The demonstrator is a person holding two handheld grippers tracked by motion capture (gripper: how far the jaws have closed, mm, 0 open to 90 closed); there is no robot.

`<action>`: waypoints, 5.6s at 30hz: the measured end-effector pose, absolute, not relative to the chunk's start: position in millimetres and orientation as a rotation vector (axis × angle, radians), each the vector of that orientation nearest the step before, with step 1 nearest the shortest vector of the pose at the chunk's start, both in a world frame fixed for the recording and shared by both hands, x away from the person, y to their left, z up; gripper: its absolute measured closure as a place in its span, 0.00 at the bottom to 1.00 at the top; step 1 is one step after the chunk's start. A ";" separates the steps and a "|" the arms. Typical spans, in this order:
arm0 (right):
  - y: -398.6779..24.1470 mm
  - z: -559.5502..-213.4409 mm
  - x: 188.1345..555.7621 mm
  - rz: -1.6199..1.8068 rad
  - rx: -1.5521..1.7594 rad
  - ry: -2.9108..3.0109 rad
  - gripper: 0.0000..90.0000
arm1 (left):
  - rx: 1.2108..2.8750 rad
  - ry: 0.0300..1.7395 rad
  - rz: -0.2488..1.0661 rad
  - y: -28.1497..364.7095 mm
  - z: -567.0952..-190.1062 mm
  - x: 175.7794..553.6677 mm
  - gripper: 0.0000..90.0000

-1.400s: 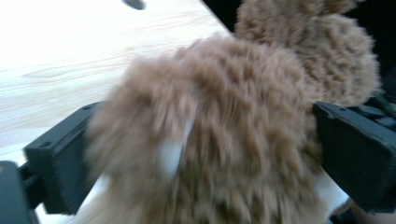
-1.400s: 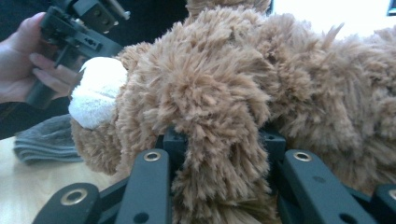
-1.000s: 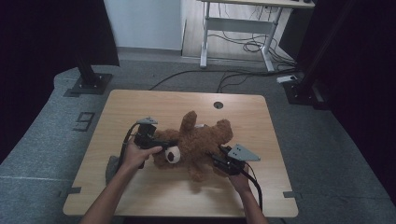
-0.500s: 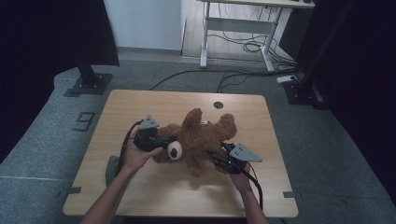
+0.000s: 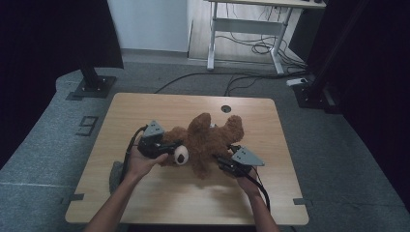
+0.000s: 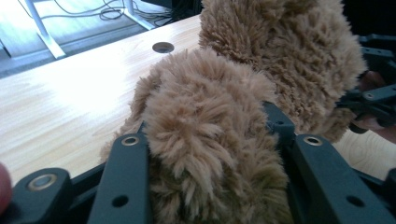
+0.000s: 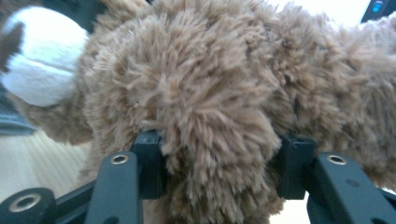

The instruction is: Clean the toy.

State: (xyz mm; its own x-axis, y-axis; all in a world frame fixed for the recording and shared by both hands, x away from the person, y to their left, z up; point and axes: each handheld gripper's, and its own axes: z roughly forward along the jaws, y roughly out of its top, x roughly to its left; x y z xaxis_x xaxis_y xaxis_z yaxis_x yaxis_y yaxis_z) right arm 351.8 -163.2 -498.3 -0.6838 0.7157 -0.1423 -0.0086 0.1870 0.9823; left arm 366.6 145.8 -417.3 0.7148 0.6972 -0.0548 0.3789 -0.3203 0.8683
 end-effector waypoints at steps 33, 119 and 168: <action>-158.9 -443.5 356.9 1.435 0.690 2.037 0.22 | 1.959 0.814 0.515 147.1 -490.5 336.5 0.64; -157.7 -521.3 329.0 1.353 0.646 2.002 0.60 | 2.030 1.364 0.467 275.1 -526.6 314.7 0.49; -157.6 -527.1 331.9 1.376 0.679 1.991 0.62 | 1.865 1.093 0.342 184.7 -445.2 360.0 0.83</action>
